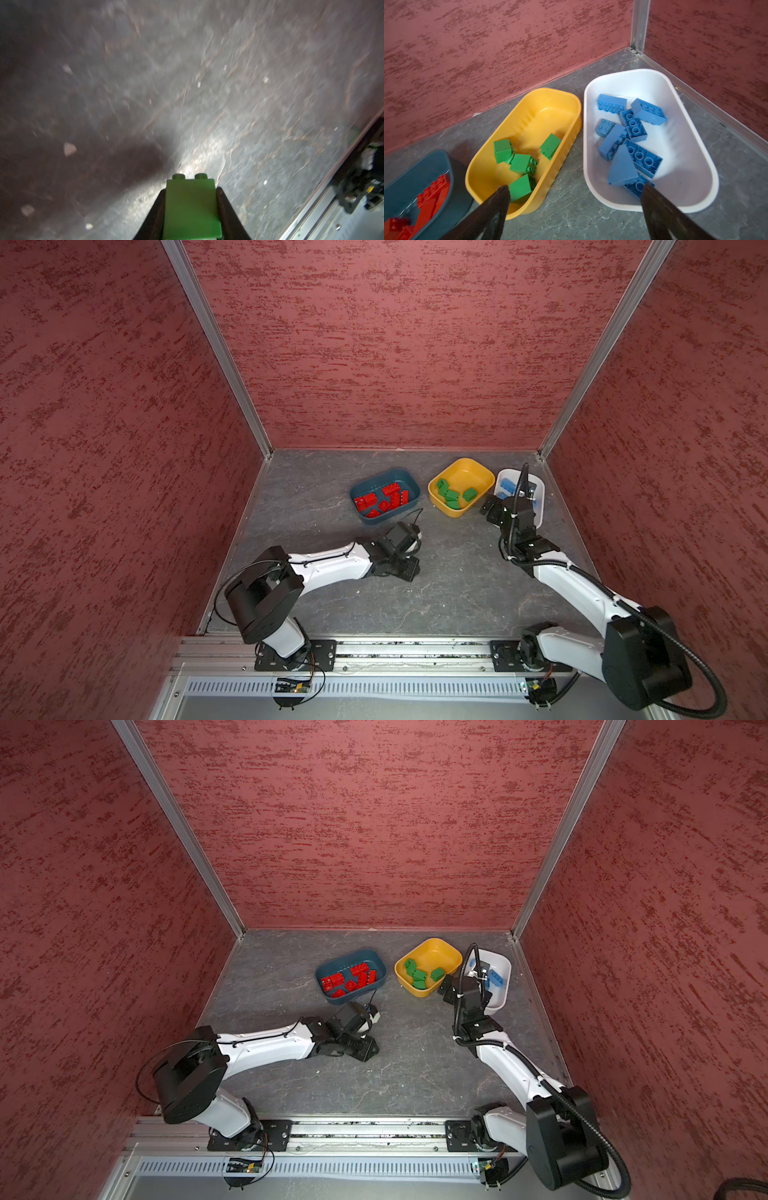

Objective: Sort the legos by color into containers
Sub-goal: 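Carry the green brick into the yellow tub with the left and release it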

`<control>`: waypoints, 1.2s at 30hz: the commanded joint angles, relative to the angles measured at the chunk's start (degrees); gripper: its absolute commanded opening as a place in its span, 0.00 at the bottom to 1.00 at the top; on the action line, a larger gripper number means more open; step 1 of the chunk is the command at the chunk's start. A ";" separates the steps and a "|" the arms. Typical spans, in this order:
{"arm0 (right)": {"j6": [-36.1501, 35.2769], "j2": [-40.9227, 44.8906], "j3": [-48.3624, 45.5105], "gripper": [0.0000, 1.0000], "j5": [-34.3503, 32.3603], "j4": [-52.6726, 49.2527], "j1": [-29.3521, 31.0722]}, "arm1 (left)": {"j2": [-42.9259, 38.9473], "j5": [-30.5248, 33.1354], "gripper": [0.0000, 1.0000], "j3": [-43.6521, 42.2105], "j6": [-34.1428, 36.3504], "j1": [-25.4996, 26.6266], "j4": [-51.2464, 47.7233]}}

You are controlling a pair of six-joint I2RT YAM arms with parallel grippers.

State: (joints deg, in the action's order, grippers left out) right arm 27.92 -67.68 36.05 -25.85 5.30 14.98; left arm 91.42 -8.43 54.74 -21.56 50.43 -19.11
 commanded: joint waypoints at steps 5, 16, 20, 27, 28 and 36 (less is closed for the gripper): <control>6.46 -1.36 -0.07 0.99 -9.64 7.17 -0.72 | 10.67 -2.13 0.00 18.10 -1.73 -4.13 8.14; 3.51 -1.29 0.01 0.99 -10.41 5.96 -1.45 | 36.29 -5.99 0.00 49.19 -7.19 -7.85 9.14; 2.64 0.63 -0.76 0.99 -10.45 4.69 -1.85 | 46.23 -1.65 0.00 62.92 -6.92 -7.90 4.25; -0.79 4.60 -2.19 0.99 -10.68 3.75 -2.41 | 59.71 1.74 0.46 85.04 -5.37 -8.52 -6.01; -0.89 4.83 -2.45 0.99 -10.82 3.72 -2.48 | 60.12 0.27 0.58 87.18 -4.55 -8.45 -6.74; -5.24 6.50 -8.10 0.99 -6.29 13.38 -5.50 | 48.33 -1.17 0.99 82.11 1.83 -8.50 -9.58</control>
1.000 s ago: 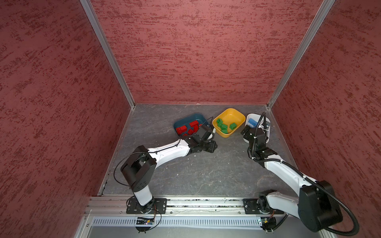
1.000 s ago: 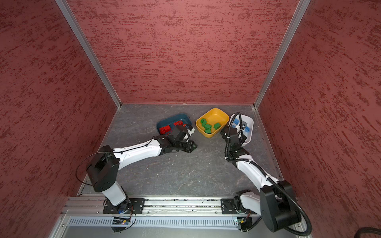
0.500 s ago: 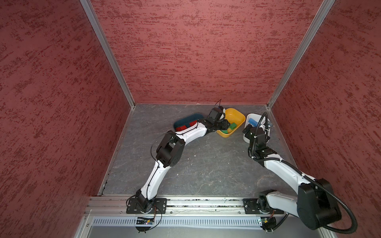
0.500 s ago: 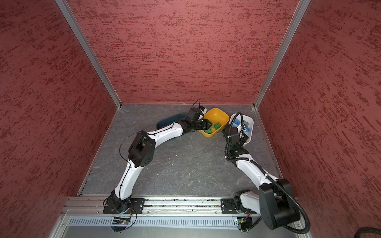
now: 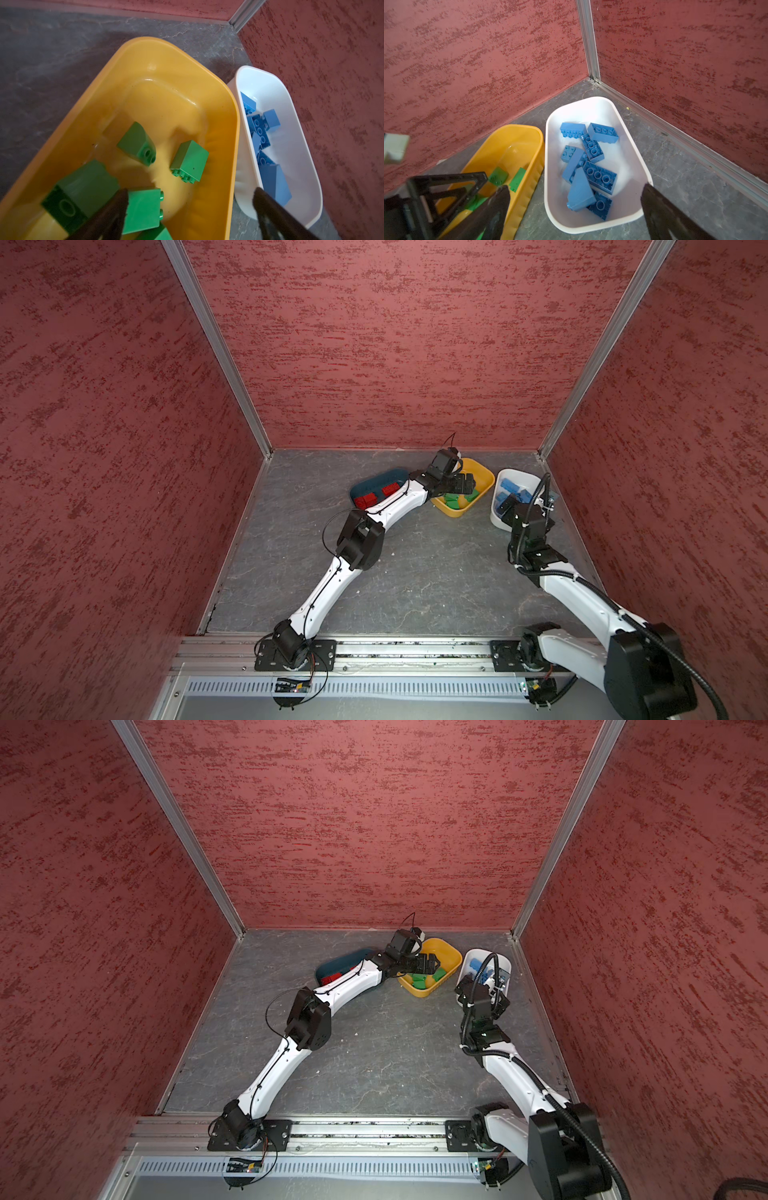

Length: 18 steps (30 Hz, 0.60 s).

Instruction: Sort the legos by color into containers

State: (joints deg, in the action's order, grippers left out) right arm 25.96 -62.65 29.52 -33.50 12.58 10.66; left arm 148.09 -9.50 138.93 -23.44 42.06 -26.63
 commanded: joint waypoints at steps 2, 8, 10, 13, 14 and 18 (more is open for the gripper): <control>-5.64 1.58 -2.42 0.99 0.88 7.56 -2.69 | -15.63 2.52 0.99 -11.04 5.67 -0.22 1.69; -10.84 -0.71 -3.83 0.99 2.42 10.04 -7.86 | -36.03 9.88 0.99 -39.06 8.88 -2.43 12.70; -11.30 -2.37 -4.18 0.99 3.16 11.25 -9.40 | -41.58 12.80 0.99 -46.38 9.03 -3.83 14.43; -11.81 -5.70 -4.60 0.99 4.14 13.50 -11.04 | -49.77 18.32 0.99 -58.12 8.98 -6.10 16.79; -12.02 -6.72 -4.56 0.99 4.90 14.34 -11.34 | -52.04 20.32 0.99 -61.25 9.01 -6.85 17.20; -12.71 -11.92 -5.92 0.99 10.58 22.56 -12.62 | -61.48 31.82 0.99 -72.82 11.38 -11.60 14.74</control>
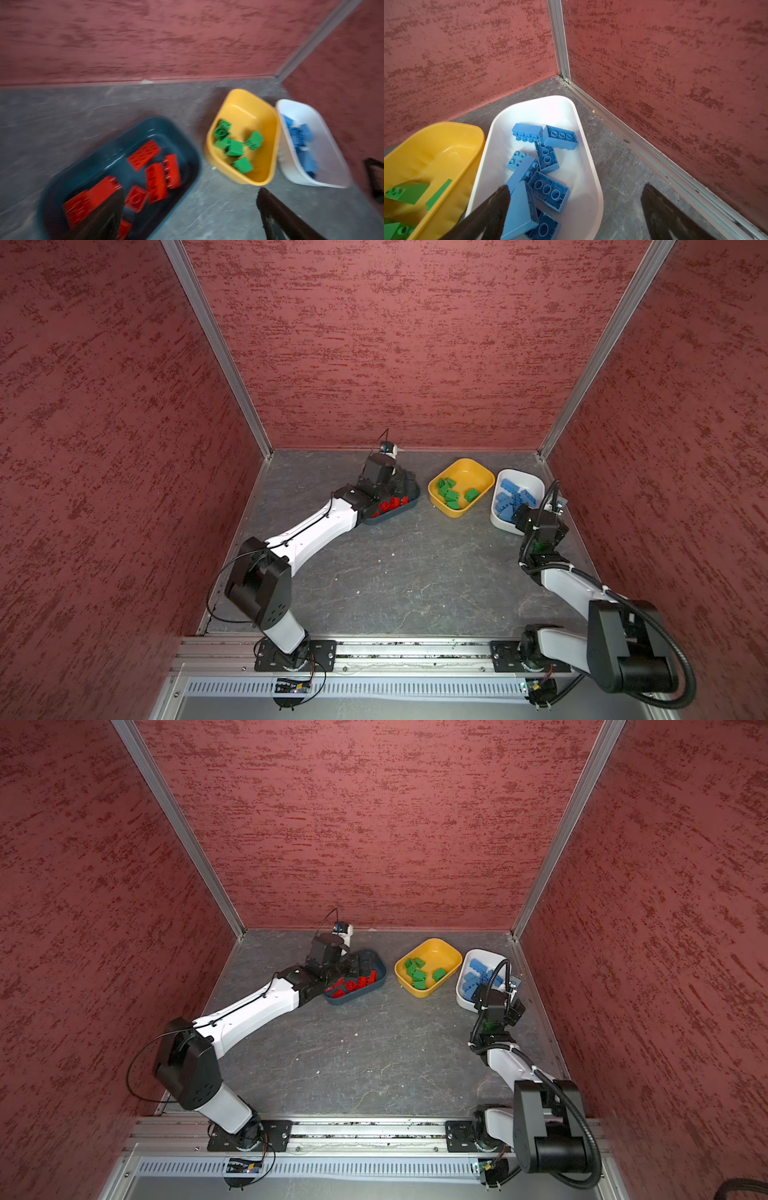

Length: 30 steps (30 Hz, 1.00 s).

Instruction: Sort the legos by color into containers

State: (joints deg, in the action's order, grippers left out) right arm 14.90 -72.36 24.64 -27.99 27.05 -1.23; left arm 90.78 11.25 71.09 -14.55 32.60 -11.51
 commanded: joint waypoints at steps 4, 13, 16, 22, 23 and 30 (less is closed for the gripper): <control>-5.26 -8.45 0.25 0.99 12.25 13.28 -0.92 | -12.66 16.64 0.99 -17.01 4.65 -10.50 0.80; -13.55 -16.36 -8.59 0.99 25.38 39.51 -1.61 | -18.52 9.22 0.99 -35.34 6.49 -30.25 14.59; -12.69 -15.95 -7.78 0.99 24.70 37.14 -2.12 | -14.62 1.94 0.99 -37.74 6.55 -34.88 21.58; -12.73 -15.84 -7.86 0.99 24.76 37.20 -2.16 | -7.76 -4.30 1.00 -39.67 8.99 -35.75 37.59; -12.70 -15.77 -7.86 0.99 24.84 36.97 -2.19 | -6.63 -5.17 1.00 -39.61 9.01 -35.81 40.57; -12.76 -15.88 -7.86 0.99 24.74 37.20 -2.17 | -5.26 -4.53 0.99 -44.99 13.41 -32.86 52.59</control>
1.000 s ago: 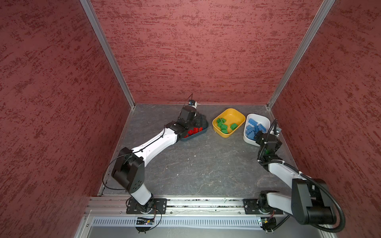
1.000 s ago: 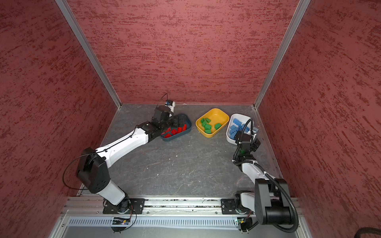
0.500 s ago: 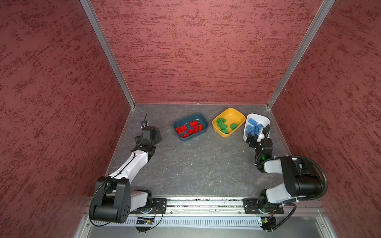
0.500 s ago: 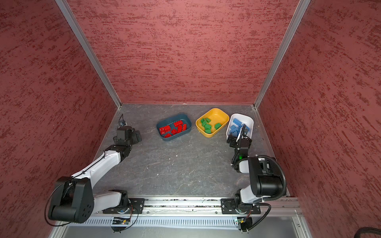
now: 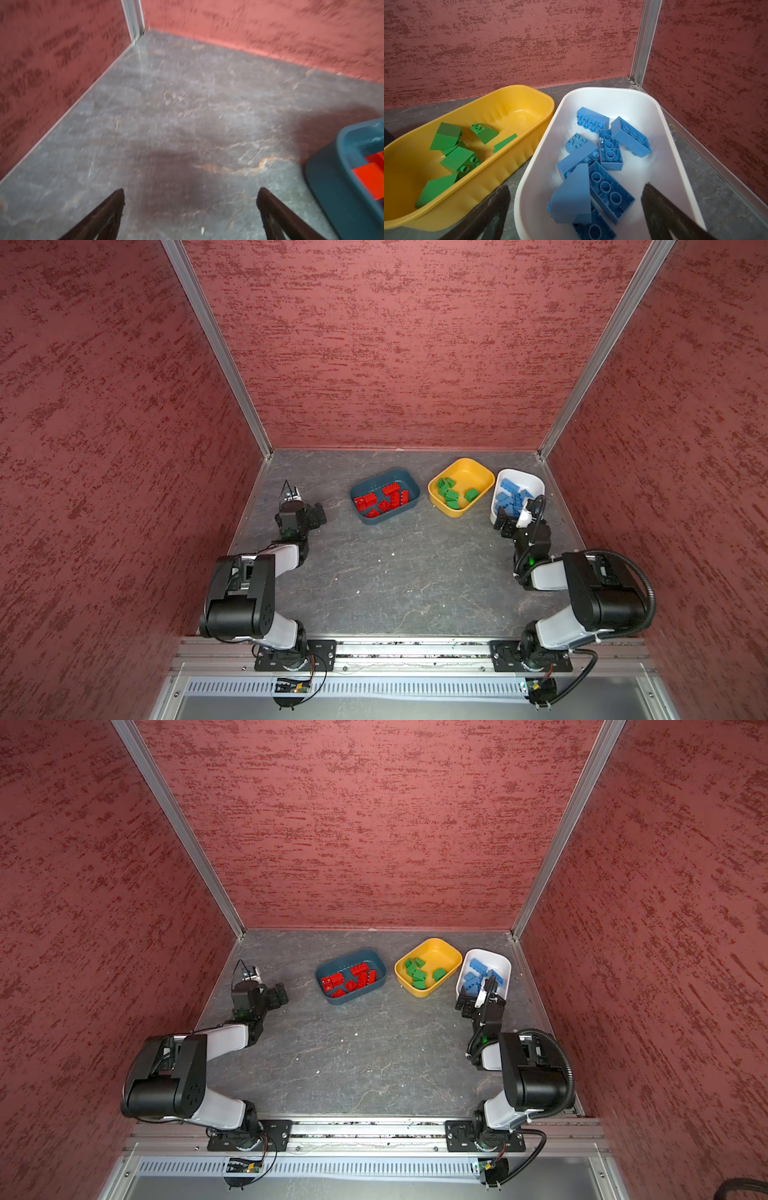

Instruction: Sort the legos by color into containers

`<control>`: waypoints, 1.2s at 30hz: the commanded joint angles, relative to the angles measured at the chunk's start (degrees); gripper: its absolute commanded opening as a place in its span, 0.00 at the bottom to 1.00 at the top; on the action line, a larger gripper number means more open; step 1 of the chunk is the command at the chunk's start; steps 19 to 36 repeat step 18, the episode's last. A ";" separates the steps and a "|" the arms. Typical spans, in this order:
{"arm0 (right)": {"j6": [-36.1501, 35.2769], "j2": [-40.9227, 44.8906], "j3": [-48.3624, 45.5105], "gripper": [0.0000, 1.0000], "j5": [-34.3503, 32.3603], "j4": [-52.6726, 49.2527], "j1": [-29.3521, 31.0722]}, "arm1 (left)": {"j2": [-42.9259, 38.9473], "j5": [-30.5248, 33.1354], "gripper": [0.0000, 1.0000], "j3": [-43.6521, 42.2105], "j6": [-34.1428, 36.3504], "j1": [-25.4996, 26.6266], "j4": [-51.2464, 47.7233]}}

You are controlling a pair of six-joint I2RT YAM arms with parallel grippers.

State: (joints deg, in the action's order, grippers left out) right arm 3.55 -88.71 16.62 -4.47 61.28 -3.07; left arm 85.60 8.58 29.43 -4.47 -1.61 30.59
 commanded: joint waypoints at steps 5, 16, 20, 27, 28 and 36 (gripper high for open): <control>-1.44 0.55 0.16 0.99 1.22 2.96 -0.30 | 2.47 -1.83 0.99 -8.82 2.83 0.77 23.14; -1.39 0.20 0.56 0.99 1.48 2.57 -0.29 | 2.57 -1.42 0.99 -8.67 2.91 1.01 23.02; -1.47 0.49 0.21 0.99 1.49 3.00 -0.34 | 2.23 -1.49 0.99 -8.47 2.73 1.00 21.90; -1.47 0.49 0.21 0.99 1.49 3.00 -0.34 | 2.23 -1.49 0.99 -8.47 2.73 1.00 21.90; -1.47 0.49 0.21 0.99 1.49 3.00 -0.34 | 2.23 -1.49 0.99 -8.47 2.73 1.00 21.90; -1.47 0.49 0.21 0.99 1.49 3.00 -0.34 | 2.23 -1.49 0.99 -8.47 2.73 1.00 21.90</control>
